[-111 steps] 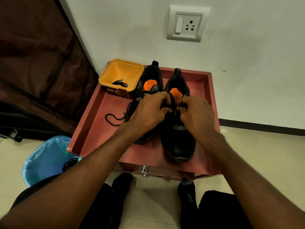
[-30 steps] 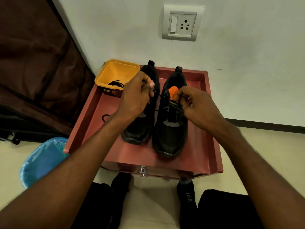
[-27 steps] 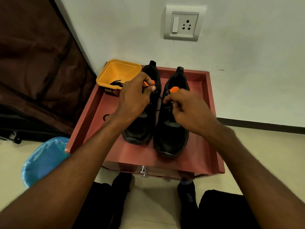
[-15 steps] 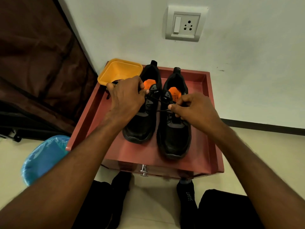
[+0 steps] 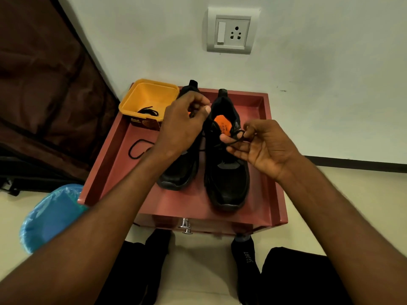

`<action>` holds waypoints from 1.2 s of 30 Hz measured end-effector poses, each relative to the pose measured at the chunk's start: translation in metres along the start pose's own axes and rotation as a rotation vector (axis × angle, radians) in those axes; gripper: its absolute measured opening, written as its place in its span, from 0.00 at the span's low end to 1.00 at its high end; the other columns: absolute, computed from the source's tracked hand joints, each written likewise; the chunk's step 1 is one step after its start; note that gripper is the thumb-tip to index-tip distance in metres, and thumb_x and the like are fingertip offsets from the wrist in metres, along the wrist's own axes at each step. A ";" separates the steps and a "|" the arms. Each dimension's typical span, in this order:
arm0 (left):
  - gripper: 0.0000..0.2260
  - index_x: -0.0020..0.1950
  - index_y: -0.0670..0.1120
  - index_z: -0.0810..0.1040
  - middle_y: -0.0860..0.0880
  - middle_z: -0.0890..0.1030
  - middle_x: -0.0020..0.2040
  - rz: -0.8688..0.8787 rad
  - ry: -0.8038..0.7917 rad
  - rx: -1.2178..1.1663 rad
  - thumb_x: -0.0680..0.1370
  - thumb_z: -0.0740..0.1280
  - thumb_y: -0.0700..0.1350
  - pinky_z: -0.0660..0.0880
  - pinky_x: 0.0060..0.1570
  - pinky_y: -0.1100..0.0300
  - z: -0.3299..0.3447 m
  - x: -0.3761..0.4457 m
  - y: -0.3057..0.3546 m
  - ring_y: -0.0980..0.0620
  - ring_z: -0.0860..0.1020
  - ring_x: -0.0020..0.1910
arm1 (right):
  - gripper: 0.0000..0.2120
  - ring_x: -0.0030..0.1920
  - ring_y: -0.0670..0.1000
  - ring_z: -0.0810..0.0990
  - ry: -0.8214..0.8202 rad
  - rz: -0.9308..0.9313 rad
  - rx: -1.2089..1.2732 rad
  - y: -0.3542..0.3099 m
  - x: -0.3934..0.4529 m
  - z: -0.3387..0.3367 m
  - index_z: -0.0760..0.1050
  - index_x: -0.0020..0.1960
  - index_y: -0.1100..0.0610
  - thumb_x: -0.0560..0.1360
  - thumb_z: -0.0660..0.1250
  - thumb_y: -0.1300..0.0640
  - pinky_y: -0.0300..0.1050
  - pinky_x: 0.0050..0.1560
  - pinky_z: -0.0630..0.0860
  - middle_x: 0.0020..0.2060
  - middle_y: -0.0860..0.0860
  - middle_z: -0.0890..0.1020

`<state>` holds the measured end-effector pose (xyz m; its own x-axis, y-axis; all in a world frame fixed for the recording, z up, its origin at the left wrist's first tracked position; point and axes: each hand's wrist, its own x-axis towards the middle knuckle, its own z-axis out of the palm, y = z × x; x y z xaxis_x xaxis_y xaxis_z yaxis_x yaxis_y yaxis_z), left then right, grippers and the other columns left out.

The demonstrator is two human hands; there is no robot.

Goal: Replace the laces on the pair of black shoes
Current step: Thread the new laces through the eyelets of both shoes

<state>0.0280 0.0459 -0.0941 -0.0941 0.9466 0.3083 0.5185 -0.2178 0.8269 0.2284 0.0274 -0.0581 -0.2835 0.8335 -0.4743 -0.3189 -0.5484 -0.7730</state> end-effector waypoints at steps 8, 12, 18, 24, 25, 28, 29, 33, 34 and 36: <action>0.14 0.64 0.42 0.81 0.47 0.86 0.51 -0.257 -0.409 -0.432 0.85 0.64 0.50 0.72 0.38 0.60 0.006 -0.005 0.020 0.50 0.81 0.44 | 0.08 0.26 0.46 0.65 0.027 -0.170 -0.444 -0.012 0.003 -0.010 0.82 0.53 0.57 0.78 0.65 0.58 0.42 0.32 0.71 0.40 0.53 0.81; 0.18 0.57 0.43 0.84 0.46 0.77 0.39 -0.295 -0.493 -0.442 0.80 0.69 0.57 0.64 0.30 0.62 -0.002 -0.005 0.021 0.54 0.67 0.30 | 0.09 0.26 0.46 0.66 0.034 -0.278 -0.401 -0.023 -0.003 -0.018 0.83 0.56 0.58 0.80 0.66 0.58 0.41 0.32 0.71 0.40 0.55 0.83; 0.17 0.34 0.39 0.80 0.52 0.73 0.28 -0.241 -0.426 -0.005 0.80 0.72 0.47 0.71 0.33 0.59 -0.013 -0.005 0.013 0.56 0.72 0.29 | 0.09 0.31 0.44 0.70 0.208 -0.328 -0.143 -0.039 0.006 -0.044 0.83 0.57 0.55 0.79 0.68 0.56 0.39 0.37 0.71 0.46 0.50 0.86; 0.15 0.55 0.51 0.81 0.53 0.73 0.54 0.178 -0.258 0.410 0.70 0.66 0.52 0.76 0.53 0.49 -0.011 -0.008 0.001 0.49 0.71 0.55 | 0.08 0.31 0.44 0.72 0.137 -0.390 -0.583 -0.027 0.006 -0.039 0.86 0.56 0.56 0.80 0.70 0.58 0.37 0.32 0.71 0.46 0.53 0.88; 0.16 0.58 0.51 0.80 0.53 0.74 0.56 0.172 -0.218 0.337 0.72 0.67 0.53 0.75 0.54 0.50 -0.008 -0.008 0.004 0.50 0.72 0.56 | 0.07 0.30 0.43 0.72 0.084 -0.394 -0.637 -0.025 0.006 -0.035 0.86 0.55 0.55 0.80 0.70 0.58 0.36 0.31 0.70 0.46 0.53 0.88; 0.17 0.67 0.49 0.78 0.55 0.80 0.60 0.091 -0.237 -0.010 0.80 0.71 0.52 0.78 0.55 0.55 0.001 -0.009 0.017 0.54 0.78 0.61 | 0.07 0.31 0.45 0.73 -0.044 -0.380 -0.692 -0.021 0.005 -0.026 0.86 0.55 0.55 0.80 0.71 0.57 0.35 0.29 0.68 0.42 0.53 0.87; 0.18 0.69 0.47 0.76 0.52 0.82 0.61 0.048 -0.297 -0.118 0.81 0.71 0.50 0.78 0.55 0.59 0.003 -0.010 0.021 0.54 0.80 0.62 | 0.07 0.31 0.46 0.73 -0.069 -0.375 -0.700 -0.019 0.006 -0.024 0.86 0.55 0.55 0.80 0.71 0.57 0.35 0.30 0.68 0.41 0.53 0.87; 0.13 0.65 0.42 0.79 0.46 0.86 0.46 -0.009 -0.417 -0.174 0.82 0.70 0.44 0.80 0.52 0.60 0.008 -0.013 0.030 0.53 0.85 0.47 | 0.07 0.35 0.49 0.76 -0.068 -0.358 -0.702 -0.019 0.010 -0.030 0.87 0.54 0.54 0.79 0.72 0.55 0.42 0.38 0.72 0.41 0.55 0.86; 0.10 0.61 0.43 0.82 0.47 0.85 0.42 -0.013 -0.409 -0.135 0.82 0.71 0.44 0.80 0.49 0.60 0.007 -0.014 0.030 0.54 0.84 0.43 | 0.07 0.35 0.48 0.76 -0.041 -0.360 -0.696 -0.021 0.011 -0.033 0.87 0.54 0.54 0.79 0.72 0.55 0.42 0.39 0.73 0.41 0.55 0.86; 0.05 0.51 0.42 0.84 0.47 0.83 0.38 -0.032 -0.359 -0.058 0.81 0.72 0.44 0.80 0.42 0.61 0.003 -0.014 0.032 0.54 0.82 0.37 | 0.07 0.34 0.47 0.76 0.047 -0.383 -0.668 -0.023 0.013 -0.038 0.86 0.55 0.55 0.79 0.72 0.55 0.40 0.38 0.74 0.41 0.54 0.86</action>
<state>0.0483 0.0264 -0.0731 0.2003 0.9741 0.1050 0.4702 -0.1896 0.8620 0.2663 0.0533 -0.0628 -0.2197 0.9671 -0.1283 0.2310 -0.0762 -0.9700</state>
